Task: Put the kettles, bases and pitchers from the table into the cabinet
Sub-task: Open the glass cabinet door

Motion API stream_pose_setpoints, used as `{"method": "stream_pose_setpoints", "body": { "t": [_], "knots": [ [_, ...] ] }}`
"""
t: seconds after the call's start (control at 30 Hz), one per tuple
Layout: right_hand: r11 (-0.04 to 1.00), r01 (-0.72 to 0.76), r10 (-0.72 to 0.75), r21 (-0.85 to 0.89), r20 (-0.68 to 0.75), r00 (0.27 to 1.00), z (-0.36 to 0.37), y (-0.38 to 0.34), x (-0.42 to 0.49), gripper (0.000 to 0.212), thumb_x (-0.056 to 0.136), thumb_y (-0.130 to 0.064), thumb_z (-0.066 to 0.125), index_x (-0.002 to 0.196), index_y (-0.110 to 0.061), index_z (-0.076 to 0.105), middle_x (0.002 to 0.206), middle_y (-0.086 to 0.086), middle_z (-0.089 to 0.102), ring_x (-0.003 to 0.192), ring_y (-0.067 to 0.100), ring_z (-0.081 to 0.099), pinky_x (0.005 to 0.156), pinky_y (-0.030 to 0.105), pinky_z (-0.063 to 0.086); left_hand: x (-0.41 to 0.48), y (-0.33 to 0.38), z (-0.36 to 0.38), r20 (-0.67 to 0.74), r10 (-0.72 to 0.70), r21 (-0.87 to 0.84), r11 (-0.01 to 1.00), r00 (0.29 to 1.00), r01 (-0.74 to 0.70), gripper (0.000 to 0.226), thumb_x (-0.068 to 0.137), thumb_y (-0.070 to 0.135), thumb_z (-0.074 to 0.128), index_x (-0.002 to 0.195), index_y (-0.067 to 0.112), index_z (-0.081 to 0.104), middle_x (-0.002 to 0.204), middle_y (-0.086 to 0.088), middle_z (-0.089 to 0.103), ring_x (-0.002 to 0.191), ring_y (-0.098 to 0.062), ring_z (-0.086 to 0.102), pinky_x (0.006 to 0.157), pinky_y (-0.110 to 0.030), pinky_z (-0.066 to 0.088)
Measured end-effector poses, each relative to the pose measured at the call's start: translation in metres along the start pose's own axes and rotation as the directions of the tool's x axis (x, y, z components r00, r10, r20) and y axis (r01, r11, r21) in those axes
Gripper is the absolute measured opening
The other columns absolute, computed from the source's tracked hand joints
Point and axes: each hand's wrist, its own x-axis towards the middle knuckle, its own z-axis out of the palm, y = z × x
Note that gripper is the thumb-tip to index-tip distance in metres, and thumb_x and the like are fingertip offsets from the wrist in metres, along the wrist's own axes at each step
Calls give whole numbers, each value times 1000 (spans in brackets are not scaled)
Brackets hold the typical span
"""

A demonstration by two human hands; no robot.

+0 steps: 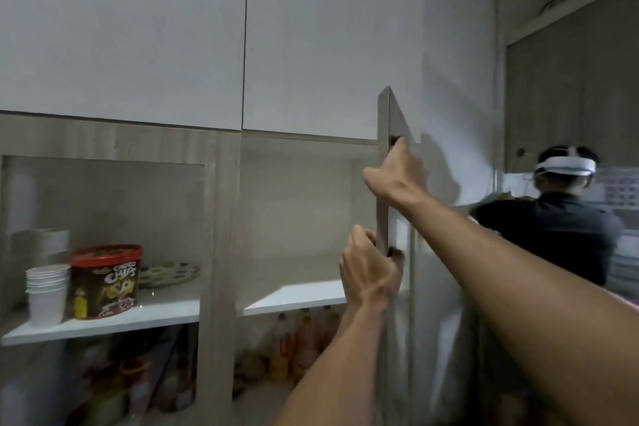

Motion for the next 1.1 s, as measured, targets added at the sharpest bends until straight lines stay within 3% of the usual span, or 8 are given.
{"method": "stream_pose_setpoints", "body": {
  "t": [0.17, 0.33, 0.4, 0.5, 0.6, 0.77, 0.9, 1.1],
  "knots": [
    [999, -50, 52, 22, -123, 991, -76, 63, 2, 36, 82, -18, 54, 116, -8, 51, 110, 15, 63, 104, 40, 59, 90, 46, 50, -62, 58, 59, 5, 166, -46, 985, 986, -166, 27, 76, 23, 70, 85, 19, 44, 82, 1, 52, 71, -20, 49, 63, -29, 35],
    [988, -132, 146, 84, -192, 970, -154, 146, 26, 26, 79, -16, 50, 104, -10, 50, 100, 14, 59, 92, 34, 57, 74, 36, 43, -113, 108, 139, 167, 350, -104, 936, 922, -337, 33, 85, 33, 69, 104, 17, 48, 99, 2, 48, 80, -18, 55, 66, -27, 45],
    [985, -155, 167, 72, -197, 966, -182, 181, 39, 26, 78, -13, 52, 104, -9, 52, 99, 10, 60, 92, 33, 59, 76, 40, 48, -124, 126, 178, 221, 324, -147, 944, 920, -297, 42, 84, 34, 71, 113, 19, 46, 113, 0, 49, 93, -20, 58, 75, -29, 50],
    [982, -188, 186, 10, -207, 960, -215, 238, 64, 33, 81, -10, 59, 114, -8, 56, 104, 13, 64, 92, 33, 63, 78, 44, 56, -132, 154, 239, 303, 176, -201, 973, 936, -118, 70, 80, 38, 76, 135, 15, 38, 136, -6, 41, 120, -26, 51, 98, -34, 48],
    [984, -176, 170, -11, -219, 961, -242, 293, 90, 31, 83, -15, 67, 112, -8, 61, 106, 11, 67, 90, 30, 66, 75, 39, 58, -139, 180, 298, 359, 101, -179, 983, 928, -37, 80, 81, 39, 75, 142, 13, 32, 140, -9, 40, 127, -28, 42, 105, -35, 41],
    [983, -185, 181, 8, -244, 953, -267, 380, 131, 28, 87, -21, 69, 113, -12, 62, 100, 4, 67, 89, 26, 61, 76, 31, 46, -149, 200, 381, 421, 140, -134, 987, 896, -92, 87, 87, 33, 70, 153, 15, 16, 154, -8, 25, 137, -25, 30, 108, -34, 37],
    [970, -238, 244, 52, -231, 942, -273, 435, 165, 22, 81, -16, 69, 103, -16, 68, 98, 4, 72, 94, 30, 67, 86, 41, 55, -142, 206, 431, 522, 153, -79, 988, 839, -131, 92, 89, 25, 69, 156, 23, 6, 163, -5, 11, 148, -27, 18, 115, -38, 29],
    [977, -197, 210, 81, -211, 955, -273, 470, 183, 21, 79, -20, 66, 100, -22, 67, 92, 1, 72, 90, 28, 67, 87, 44, 55, -141, 207, 469, 361, 193, -15, 979, 912, -201, 77, 88, 16, 65, 153, 19, 24, 152, -8, 31, 137, -28, 37, 107, -35, 42]
  ]
}}
